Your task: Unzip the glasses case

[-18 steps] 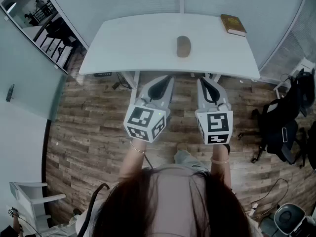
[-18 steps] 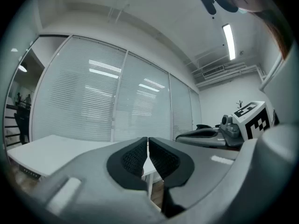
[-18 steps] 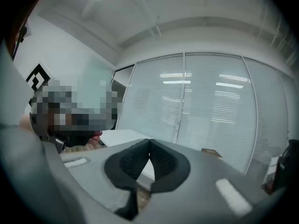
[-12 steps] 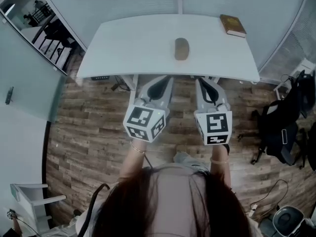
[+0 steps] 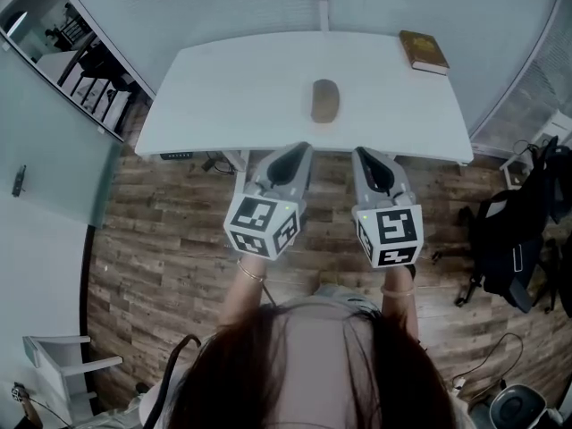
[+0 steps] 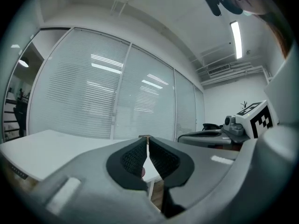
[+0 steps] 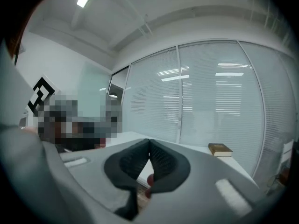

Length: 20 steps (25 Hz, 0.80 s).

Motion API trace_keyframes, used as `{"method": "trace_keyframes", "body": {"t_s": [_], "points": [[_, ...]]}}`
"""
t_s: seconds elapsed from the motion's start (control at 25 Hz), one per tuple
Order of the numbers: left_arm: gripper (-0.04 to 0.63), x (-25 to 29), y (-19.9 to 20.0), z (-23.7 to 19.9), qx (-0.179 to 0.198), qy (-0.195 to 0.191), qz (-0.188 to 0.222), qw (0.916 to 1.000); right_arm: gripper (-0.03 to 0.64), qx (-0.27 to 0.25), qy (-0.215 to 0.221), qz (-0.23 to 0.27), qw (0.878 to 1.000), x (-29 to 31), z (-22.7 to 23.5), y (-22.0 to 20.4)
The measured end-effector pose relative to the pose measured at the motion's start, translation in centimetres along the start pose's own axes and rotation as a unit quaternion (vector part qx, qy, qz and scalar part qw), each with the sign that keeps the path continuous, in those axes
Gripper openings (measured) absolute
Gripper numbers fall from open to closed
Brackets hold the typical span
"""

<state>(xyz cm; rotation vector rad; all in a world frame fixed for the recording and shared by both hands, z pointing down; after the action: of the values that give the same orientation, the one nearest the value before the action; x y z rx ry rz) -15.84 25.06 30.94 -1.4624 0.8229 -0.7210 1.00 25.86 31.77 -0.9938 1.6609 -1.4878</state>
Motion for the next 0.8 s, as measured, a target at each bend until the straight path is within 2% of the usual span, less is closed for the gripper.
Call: {"method": "trace_keyframes", "body": {"t_s": [0.16, 0.52, 0.8], "points": [[0.002, 2.2, -0.2, -0.5, -0.003, 0.004, 0.0, 1.0, 0.003, -0.011, 0.014, -0.009, 1.0, 1.6, 1.3, -0.6], [0.002, 5.8, -1.0, -1.8, -0.005, 0.024, -0.015, 0.9996, 0.002, 0.007, 0.018, -0.016, 1.0, 4.8, 4.6, -1.7], [0.003, 7.1, -1.7, -3.4, -0.02, 0.04, -0.024, 0.9987, 0.003, -0.015, 0.029, -0.02, 0.999, 6.4, 5.4, -2.2]]}}
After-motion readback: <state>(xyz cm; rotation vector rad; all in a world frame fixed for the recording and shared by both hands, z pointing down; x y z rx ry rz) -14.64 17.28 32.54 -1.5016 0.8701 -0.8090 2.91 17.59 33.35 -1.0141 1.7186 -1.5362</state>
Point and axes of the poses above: the fingertips, and each gripper's own axes: x forward along the fingers, z to its right, y out of its top, the point moved 8 cm from there along -x, backward along the fingers, and after that the axes turned 4 degrees about z, right-handed, at the moved point
